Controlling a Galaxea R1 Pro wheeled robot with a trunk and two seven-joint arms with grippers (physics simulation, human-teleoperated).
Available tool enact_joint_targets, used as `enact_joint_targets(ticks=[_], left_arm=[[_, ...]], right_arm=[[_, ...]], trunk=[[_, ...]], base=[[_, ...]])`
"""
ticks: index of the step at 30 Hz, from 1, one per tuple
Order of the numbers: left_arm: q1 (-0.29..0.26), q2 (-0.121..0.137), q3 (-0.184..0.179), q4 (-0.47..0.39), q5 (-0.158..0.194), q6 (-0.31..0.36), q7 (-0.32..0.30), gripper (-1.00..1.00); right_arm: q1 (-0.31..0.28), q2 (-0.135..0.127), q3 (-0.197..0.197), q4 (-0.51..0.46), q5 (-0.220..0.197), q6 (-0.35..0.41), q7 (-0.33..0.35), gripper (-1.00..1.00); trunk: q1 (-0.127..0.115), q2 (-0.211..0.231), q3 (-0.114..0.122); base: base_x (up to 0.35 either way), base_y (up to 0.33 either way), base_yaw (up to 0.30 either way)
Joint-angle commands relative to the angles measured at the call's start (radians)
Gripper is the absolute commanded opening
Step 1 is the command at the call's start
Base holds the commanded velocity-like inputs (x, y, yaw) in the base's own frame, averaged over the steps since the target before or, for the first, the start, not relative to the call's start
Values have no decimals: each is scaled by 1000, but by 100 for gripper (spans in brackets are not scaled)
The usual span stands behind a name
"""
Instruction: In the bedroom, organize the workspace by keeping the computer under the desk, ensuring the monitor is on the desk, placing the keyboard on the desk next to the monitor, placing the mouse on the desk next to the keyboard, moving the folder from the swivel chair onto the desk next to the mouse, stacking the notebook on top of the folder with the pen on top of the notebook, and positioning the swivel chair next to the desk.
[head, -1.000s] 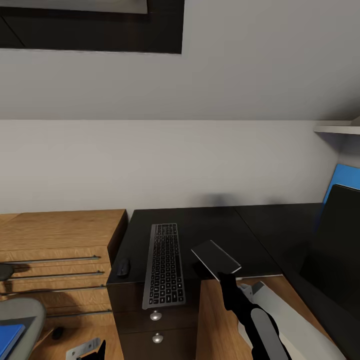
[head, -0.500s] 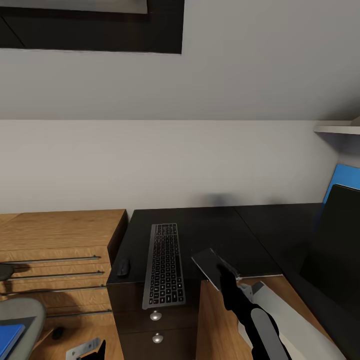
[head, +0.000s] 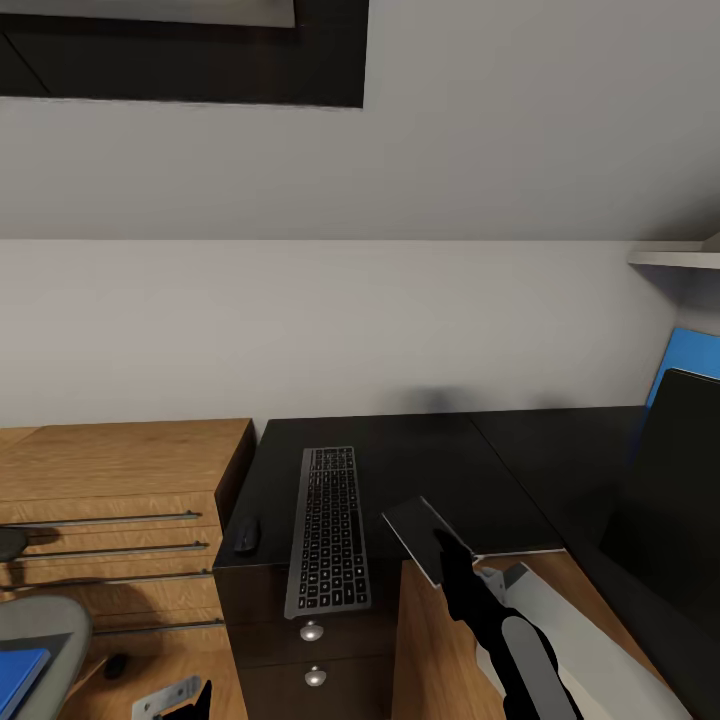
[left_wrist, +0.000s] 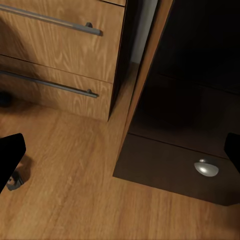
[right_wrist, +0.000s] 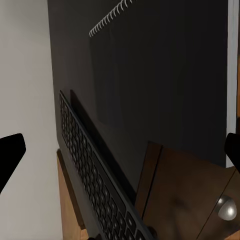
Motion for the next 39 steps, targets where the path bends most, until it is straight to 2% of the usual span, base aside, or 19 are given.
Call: enact_joint_targets(ticks=[1, 11, 39], left_arm=[[0, 1, -5, -1, 10, -7, 5, 100], [-1, 1, -5, -1, 10, -5, 5, 100], [-1, -1, -6, 0, 10, -2, 5, 100]], right_arm=[[0, 0, -1, -1, -6, 2, -6, 100], [0, 0, -1, -1, -6, 2, -6, 100], [-2, 0, -1, 45, -2, 0, -2, 100]], trunk=[[0, -1, -1], [0, -1, -1], [0, -1, -1]], base=[[0, 0, 0], [-87, 0, 0], [-325, 0, 0]])
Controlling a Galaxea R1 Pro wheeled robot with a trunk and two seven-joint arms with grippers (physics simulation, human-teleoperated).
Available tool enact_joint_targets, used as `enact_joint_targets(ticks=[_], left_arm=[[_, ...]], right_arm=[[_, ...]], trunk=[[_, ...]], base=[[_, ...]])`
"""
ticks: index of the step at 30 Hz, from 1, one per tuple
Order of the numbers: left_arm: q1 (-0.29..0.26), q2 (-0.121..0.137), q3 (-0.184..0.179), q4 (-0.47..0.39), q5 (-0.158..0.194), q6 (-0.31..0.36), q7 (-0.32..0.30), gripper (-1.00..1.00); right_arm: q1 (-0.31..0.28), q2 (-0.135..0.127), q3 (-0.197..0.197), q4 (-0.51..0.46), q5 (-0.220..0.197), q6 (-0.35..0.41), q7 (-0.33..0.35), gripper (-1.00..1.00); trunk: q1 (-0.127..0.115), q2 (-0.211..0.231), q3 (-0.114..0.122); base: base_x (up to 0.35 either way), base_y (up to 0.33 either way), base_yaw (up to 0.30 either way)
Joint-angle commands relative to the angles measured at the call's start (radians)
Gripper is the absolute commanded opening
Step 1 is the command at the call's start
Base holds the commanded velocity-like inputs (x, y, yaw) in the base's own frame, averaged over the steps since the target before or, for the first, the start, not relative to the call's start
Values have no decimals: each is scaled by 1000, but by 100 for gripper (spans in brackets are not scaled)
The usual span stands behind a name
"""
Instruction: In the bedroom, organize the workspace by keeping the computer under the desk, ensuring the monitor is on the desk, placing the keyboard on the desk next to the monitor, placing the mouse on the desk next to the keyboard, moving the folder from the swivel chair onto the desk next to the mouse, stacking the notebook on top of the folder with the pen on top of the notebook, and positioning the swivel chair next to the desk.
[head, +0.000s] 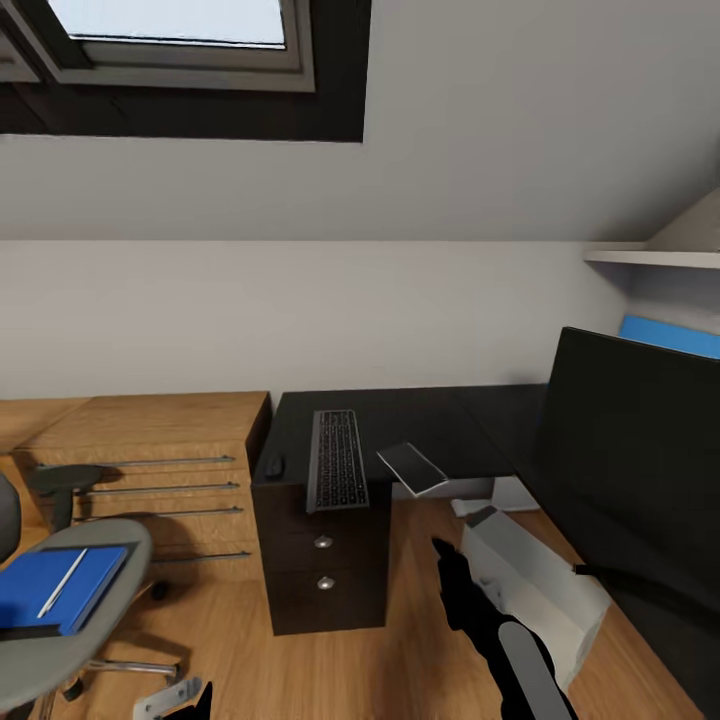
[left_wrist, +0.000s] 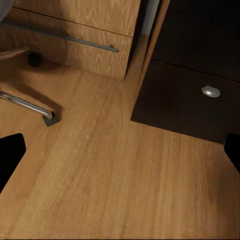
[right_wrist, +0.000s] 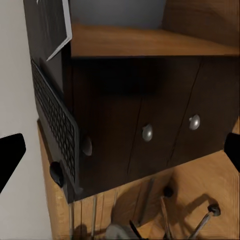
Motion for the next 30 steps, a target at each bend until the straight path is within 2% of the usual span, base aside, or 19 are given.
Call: enact_joint_targets(ticks=[1, 7, 11, 12, 13, 15, 16, 18, 19, 20, 21, 24, 25, 28, 29, 30], left_arm=[[0, 1, -5, -1, 11, -7, 5, 100], [0, -4, -6, 42, 10, -8, 7, 100], [0, -23, -8, 52, 4, -11, 7, 100], [0, -28, -8, 53, 3, -11, 7, 100], [1, -36, -8, 54, 3, -12, 7, 100], [0, -42, -7, 55, 2, -12, 7, 100], [0, -46, -6, 55, 3, -12, 7, 100], [0, -49, -5, 55, 3, -12, 7, 100], [0, -50, -3, 56, 4, -12, 8, 100], [0, -51, -3, 56, 5, -12, 8, 100], [0, -52, -3, 56, 6, -12, 8, 100], [0, -55, -5, 62, 7, -9, 10, 100], [0, -61, -6, 75, 8, -8, 11, 100], [0, -78, -7, 104, 8, -7, 11, 100], [0, -96, -7, 123, 8, -6, 10, 100], [0, -106, -7, 134, 8, -6, 10, 100]], right_arm=[[0, 0, -1, 6, -5, 2, -5, 100], [-2, -3, 2, 29, -2, 5, -5, 100], [-11, -4, 3, 127, 21, 3, -7, 100], [-18, -4, 3, 158, 32, 2, -7, 100], [-47, -5, 4, 229, 63, 0, -6, 100], [-92, -5, 4, 309, 109, -8, -6, 100], [-144, -5, 4, 396, 173, -24, -6, 100], [-196, -6, 5, 492, 253, -50, -6, 100], [-243, -6, 5, 591, 344, -82, -5, 100], [-264, -6, 5, 639, 392, -100, -5, 100], [-298, -6, 4, 728, 487, -142, -5, 100], [-331, -6, 5, 838, 628, -212, -4, 100], [-344, -6, 4, 897, 716, -260, -4, 100], [-354, -6, 4, 972, 828, -328, -4, 100], [-358, -4, 3, 1022, 887, -365, -3, 100], [-360, -3, 3, 1049, 911, -381, -3, 100]], trunk=[[-1, -1, -1], [-1, -1, -1], [-1, -1, -1], [-1, -1, -1], [-1, -1, -1], [-1, -1, -1], [-4, 6, 2], [-12, 20, 9], [-16, 27, 12], [-20, 34, 15], [-24, 41, 18], [-35, 62, 27], [-39, 69, 30], [-50, 90, 40], [-54, 97, 43], [-58, 104, 46]], base=[[-324, 0, 0], [-272, -17, 0], [-71, -18, 0], [-29, -7, 0], [-23, -6, 0], [-17, -4, 0], [-9, -2, 0], [-7, -2, 0], [-4, -1, 0], [-3, -1, 0], [-2, 0, 0], [-1, 0, 0], [0, 0, 0], [0, 0, 0], [0, 0, 0], [0, 0, 0]])
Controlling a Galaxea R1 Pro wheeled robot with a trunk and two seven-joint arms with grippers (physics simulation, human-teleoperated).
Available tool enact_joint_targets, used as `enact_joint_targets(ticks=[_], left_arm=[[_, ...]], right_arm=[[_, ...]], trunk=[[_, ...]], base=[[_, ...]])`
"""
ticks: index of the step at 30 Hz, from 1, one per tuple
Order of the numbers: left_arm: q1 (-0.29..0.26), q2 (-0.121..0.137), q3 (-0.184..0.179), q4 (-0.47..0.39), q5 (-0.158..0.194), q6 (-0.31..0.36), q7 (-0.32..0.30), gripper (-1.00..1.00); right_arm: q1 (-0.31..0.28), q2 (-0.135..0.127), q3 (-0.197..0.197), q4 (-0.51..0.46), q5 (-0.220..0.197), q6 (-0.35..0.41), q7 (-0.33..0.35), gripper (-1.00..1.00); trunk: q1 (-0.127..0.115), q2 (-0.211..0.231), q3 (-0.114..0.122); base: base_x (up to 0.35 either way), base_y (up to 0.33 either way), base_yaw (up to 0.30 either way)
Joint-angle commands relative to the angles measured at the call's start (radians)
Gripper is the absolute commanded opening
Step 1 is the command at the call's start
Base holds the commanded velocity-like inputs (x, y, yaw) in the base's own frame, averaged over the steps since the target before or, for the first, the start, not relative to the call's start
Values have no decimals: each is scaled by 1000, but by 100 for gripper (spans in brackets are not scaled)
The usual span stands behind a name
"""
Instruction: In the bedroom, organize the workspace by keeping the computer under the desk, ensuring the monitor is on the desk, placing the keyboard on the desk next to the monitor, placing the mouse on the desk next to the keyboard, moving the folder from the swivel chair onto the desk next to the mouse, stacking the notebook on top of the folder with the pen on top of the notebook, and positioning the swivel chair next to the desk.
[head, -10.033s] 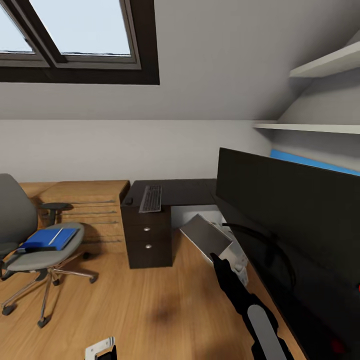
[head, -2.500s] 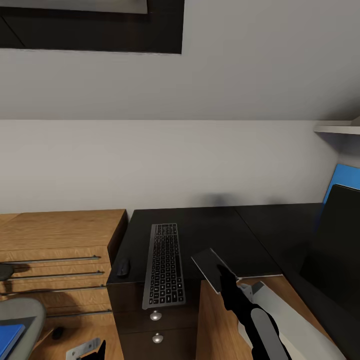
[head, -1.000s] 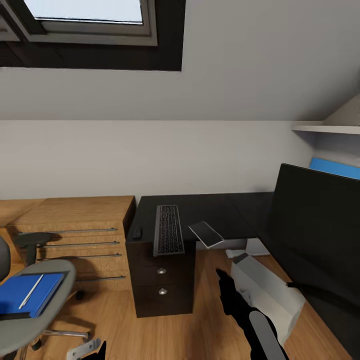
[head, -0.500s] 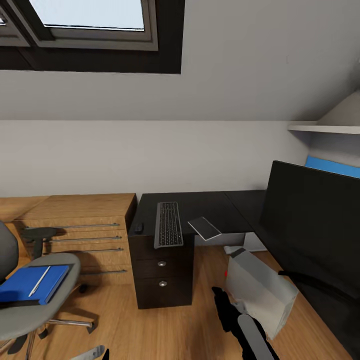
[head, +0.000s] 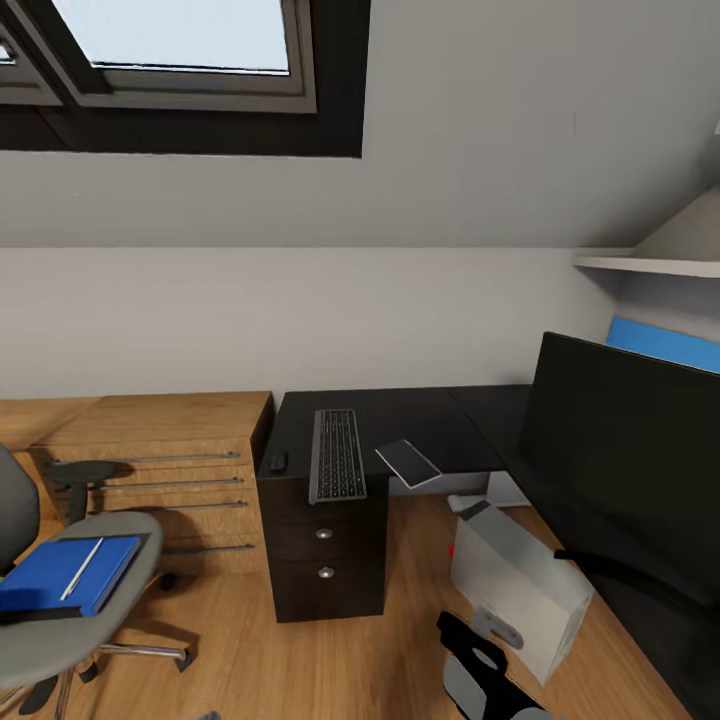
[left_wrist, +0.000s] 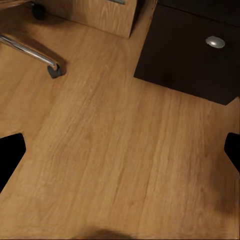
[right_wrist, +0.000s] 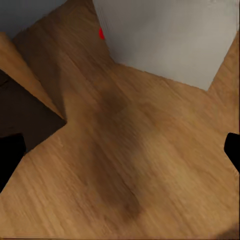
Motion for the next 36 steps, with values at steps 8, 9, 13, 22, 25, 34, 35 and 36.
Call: enact_joint_targets(ticks=[8, 9, 13, 22, 25, 34, 35, 36], left_arm=[[0, -53, -1, 76, 9, -6, -1, 100], [0, -57, 0, 83, 10, -6, -2, 100], [-1, -89, 1, 151, 12, -6, -3, 100], [-33, -142, 1, 262, 7, -8, -2, 100], [-35, -145, 0, 266, 4, -8, -1, 100], [-37, -148, -3, 271, -2, -9, 0, 100], [-37, -148, -3, 272, -3, -9, 0, 100], [-37, -148, -3, 272, -3, -9, 0, 100]], right_arm=[[-2, -1, -1, 221, 136, -114, 0, 100], [2, -2, -1, 229, 151, -127, 0, 100], [60, -16, 12, 256, 287, -203, -1, 100], [113, -90, 12, 267, 324, -253, 6, 100], [117, -86, 12, 267, 315, -256, 10, 100], [122, -74, 11, 268, 305, -258, 83, 100], [122, -74, 11, 268, 305, -258, 93, 100], [122, -75, 11, 268, 305, -257, 103, 100]], trunk=[[-31, 56, 24], [-35, 63, 27], [-50, 91, 40], [-84, 154, 68], [-96, 175, 78], [-130, 238, 106], [-134, 245, 109], [-138, 252, 112]], base=[[0, 0, 0], [0, 0, 0], [0, 0, 0], [0, 0, 0], [0, 0, 0], [0, 0, 0], [0, 0, 0], [0, 0, 0]])
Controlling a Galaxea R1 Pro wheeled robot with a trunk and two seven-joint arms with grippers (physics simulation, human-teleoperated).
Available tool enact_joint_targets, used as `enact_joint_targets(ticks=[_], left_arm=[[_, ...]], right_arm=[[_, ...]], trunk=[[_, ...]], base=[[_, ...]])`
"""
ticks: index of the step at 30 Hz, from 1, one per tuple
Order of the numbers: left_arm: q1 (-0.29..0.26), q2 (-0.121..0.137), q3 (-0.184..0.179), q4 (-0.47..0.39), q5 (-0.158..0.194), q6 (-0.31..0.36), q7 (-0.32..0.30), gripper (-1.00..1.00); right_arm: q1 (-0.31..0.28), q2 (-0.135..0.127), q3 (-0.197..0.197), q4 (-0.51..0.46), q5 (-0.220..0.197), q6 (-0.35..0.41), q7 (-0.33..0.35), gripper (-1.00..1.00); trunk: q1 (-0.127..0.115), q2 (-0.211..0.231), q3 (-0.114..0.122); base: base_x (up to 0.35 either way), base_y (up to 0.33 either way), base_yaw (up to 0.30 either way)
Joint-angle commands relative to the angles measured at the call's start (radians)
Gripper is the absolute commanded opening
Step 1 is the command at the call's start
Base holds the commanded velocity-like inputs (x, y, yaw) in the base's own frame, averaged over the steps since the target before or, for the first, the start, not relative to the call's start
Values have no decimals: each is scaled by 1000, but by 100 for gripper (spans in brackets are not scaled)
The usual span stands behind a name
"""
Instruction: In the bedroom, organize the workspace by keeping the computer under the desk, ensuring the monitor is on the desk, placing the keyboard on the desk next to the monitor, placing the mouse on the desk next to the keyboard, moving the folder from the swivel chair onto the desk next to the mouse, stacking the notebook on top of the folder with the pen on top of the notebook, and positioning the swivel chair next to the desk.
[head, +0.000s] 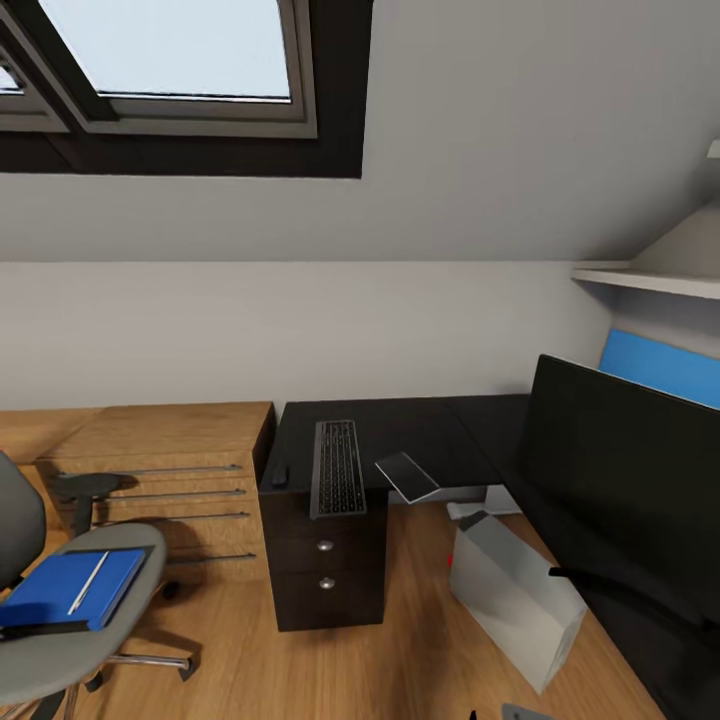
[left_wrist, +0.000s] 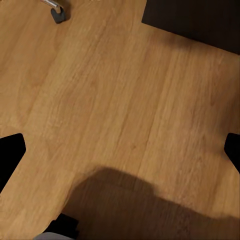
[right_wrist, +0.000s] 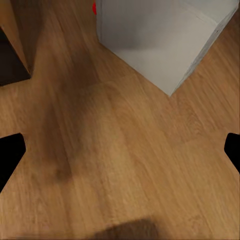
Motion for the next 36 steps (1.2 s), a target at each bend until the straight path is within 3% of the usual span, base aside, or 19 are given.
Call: enact_joint_targets(ticks=[1, 9, 28, 36], left_arm=[[-1, 2, -8, -2, 10, -6, 7, 100], [-1, 4, -8, -4, 8, -5, 11, 100], [-1, 3, -7, -6, 9, -3, 16, 100], [-1, 3, -6, -6, 12, -1, 17, 100]], right_arm=[[-1, 0, 1, 2, -9, -6, 11, 100], [0, -10, 0, 3, -12, -2, 49, 100], [1, -11, 3, 2, -11, -7, 53, 100], [1, -6, 4, 2, -10, -3, 53, 100]], trunk=[[-4, 7, 2], [-35, 63, 27], [-107, 196, 87], [-138, 252, 112]], base=[[0, 0, 0], [0, 0, 0], [0, 0, 0], [-255, -196, 0]])
